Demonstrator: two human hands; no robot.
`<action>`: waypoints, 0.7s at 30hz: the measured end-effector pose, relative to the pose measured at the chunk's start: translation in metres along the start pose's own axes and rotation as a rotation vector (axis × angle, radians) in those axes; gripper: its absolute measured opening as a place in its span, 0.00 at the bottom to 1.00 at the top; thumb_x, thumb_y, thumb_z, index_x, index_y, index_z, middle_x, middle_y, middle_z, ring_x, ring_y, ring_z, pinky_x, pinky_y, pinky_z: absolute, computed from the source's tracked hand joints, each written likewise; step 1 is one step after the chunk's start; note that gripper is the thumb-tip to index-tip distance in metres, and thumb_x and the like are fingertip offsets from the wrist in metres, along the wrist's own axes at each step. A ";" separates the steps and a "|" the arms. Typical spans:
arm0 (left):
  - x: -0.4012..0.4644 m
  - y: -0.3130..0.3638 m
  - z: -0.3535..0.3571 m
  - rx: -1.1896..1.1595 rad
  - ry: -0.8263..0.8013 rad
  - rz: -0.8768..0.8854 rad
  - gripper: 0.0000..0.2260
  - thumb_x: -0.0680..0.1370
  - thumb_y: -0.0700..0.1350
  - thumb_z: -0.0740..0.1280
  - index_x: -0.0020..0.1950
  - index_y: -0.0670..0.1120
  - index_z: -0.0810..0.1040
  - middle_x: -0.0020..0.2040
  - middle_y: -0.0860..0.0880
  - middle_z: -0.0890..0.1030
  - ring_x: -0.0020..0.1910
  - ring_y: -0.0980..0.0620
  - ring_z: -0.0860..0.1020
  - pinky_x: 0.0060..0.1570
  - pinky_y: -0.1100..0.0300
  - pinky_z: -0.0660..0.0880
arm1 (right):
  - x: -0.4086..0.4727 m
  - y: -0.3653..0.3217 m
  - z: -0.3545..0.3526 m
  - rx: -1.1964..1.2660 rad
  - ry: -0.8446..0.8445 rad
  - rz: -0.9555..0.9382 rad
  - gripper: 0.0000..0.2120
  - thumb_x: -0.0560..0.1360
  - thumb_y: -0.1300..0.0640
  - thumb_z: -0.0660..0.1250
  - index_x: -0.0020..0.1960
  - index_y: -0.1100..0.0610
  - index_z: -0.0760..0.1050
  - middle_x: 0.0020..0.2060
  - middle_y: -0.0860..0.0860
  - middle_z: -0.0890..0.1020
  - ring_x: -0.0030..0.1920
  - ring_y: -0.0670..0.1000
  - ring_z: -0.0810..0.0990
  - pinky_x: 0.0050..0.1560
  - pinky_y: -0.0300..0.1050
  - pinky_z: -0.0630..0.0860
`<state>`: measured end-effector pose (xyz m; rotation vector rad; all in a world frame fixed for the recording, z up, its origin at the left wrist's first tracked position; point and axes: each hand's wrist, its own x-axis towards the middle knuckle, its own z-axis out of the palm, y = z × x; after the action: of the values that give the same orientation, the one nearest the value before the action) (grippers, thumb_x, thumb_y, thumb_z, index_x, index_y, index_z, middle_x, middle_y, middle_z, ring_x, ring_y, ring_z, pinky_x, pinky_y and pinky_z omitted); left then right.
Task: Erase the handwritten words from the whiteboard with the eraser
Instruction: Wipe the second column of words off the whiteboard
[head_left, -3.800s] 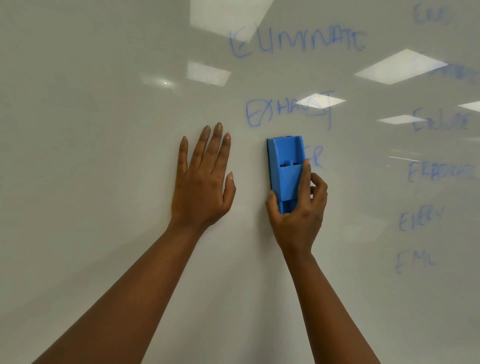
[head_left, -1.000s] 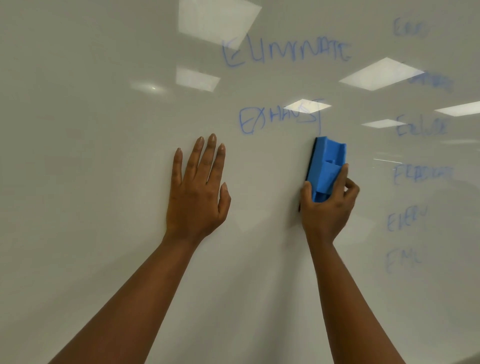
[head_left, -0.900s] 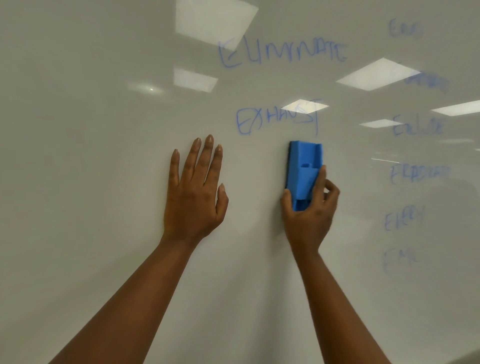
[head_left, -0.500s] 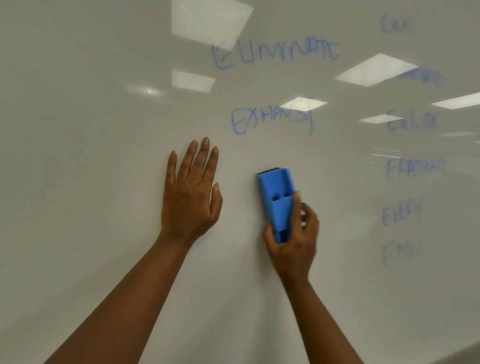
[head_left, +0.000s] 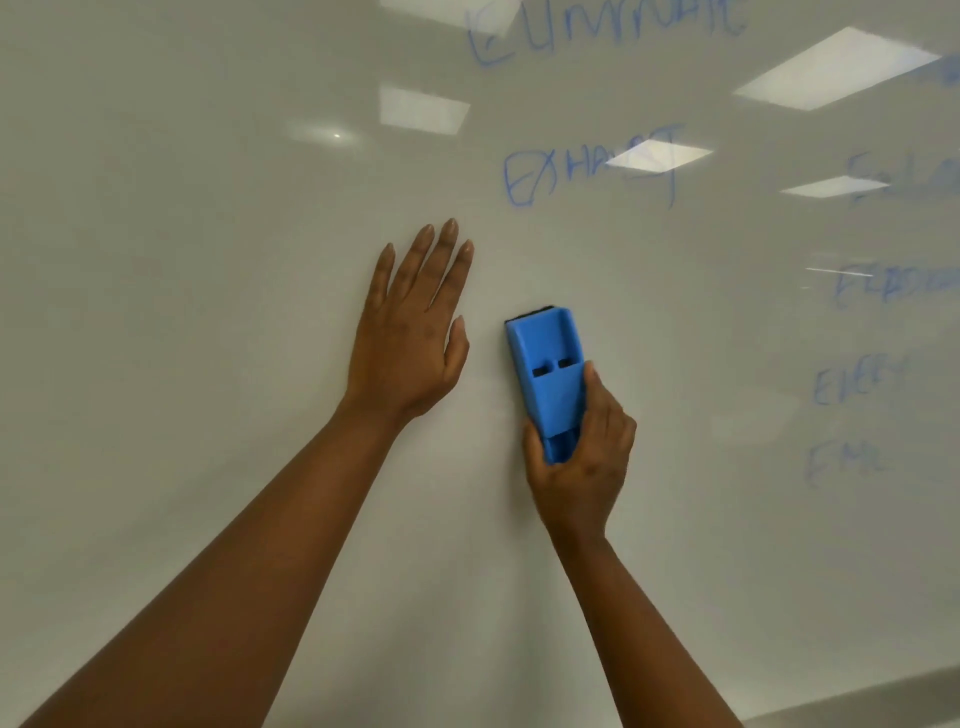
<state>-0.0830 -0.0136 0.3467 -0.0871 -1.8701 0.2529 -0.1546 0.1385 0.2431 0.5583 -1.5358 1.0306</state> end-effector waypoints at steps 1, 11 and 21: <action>-0.002 -0.003 -0.001 0.009 -0.009 0.020 0.26 0.77 0.46 0.51 0.76 0.42 0.56 0.76 0.43 0.56 0.76 0.45 0.53 0.74 0.49 0.47 | -0.008 0.002 0.000 -0.006 -0.019 -0.021 0.36 0.67 0.56 0.72 0.70 0.59 0.60 0.60 0.56 0.74 0.57 0.51 0.69 0.55 0.36 0.66; -0.032 -0.063 -0.038 -0.064 0.160 -0.149 0.24 0.75 0.35 0.57 0.72 0.36 0.62 0.73 0.40 0.64 0.73 0.43 0.60 0.74 0.51 0.52 | 0.013 0.028 -0.005 -0.083 0.288 0.413 0.33 0.73 0.52 0.65 0.73 0.62 0.57 0.60 0.64 0.69 0.52 0.61 0.70 0.49 0.50 0.72; -0.032 -0.072 -0.052 -0.101 0.113 -0.150 0.24 0.75 0.34 0.54 0.71 0.38 0.66 0.73 0.41 0.65 0.73 0.45 0.61 0.73 0.52 0.52 | -0.028 -0.061 0.041 0.050 0.029 -0.143 0.33 0.70 0.57 0.68 0.70 0.63 0.59 0.59 0.56 0.65 0.54 0.57 0.67 0.48 0.50 0.71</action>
<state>-0.0187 -0.0831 0.3473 -0.0289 -1.7664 0.0489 -0.1207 0.0681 0.2356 0.6756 -1.4264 0.9651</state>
